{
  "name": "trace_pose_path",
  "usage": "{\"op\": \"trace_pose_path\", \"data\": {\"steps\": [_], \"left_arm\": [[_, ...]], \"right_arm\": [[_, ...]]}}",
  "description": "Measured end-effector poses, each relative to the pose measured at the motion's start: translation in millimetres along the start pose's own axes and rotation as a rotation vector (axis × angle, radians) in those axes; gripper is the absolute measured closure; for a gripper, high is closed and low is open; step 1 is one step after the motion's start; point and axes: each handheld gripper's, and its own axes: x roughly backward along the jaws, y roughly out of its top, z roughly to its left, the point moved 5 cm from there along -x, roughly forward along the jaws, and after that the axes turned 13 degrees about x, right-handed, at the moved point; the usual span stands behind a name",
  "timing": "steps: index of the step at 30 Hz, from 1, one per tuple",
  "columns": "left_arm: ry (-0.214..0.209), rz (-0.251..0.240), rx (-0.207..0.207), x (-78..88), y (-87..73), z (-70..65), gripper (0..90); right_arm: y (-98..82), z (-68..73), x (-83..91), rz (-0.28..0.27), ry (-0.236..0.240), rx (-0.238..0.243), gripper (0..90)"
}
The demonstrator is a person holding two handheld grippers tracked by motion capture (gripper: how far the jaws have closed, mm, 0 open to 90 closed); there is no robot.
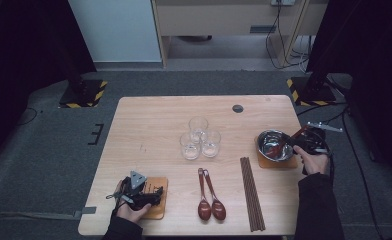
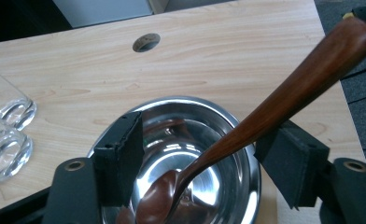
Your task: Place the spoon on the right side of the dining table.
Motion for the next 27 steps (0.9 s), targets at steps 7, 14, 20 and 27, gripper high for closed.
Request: {"op": "trace_pose_path", "data": {"steps": [7,14,20,27], "left_arm": [[0.0,0.0,0.0,0.0,0.0,0.0,0.9],[0.0,0.0,0.0,0.0,0.0,0.0,0.9],[0.0,0.0,0.0,0.0,0.0,0.0,0.9],[0.0,0.0,0.0,0.0,0.0,0.0,0.9]], "right_arm": [[-8.7,-3.4,2.7,0.012,0.004,-0.009,29.7],[-16.5,-3.4,5.6,0.028,0.014,-0.012,27.6],[-21.8,-3.6,8.4,0.034,0.018,-0.002,26.6],[-28.5,-5.2,10.1,0.045,0.027,-0.014,25.8]]}}
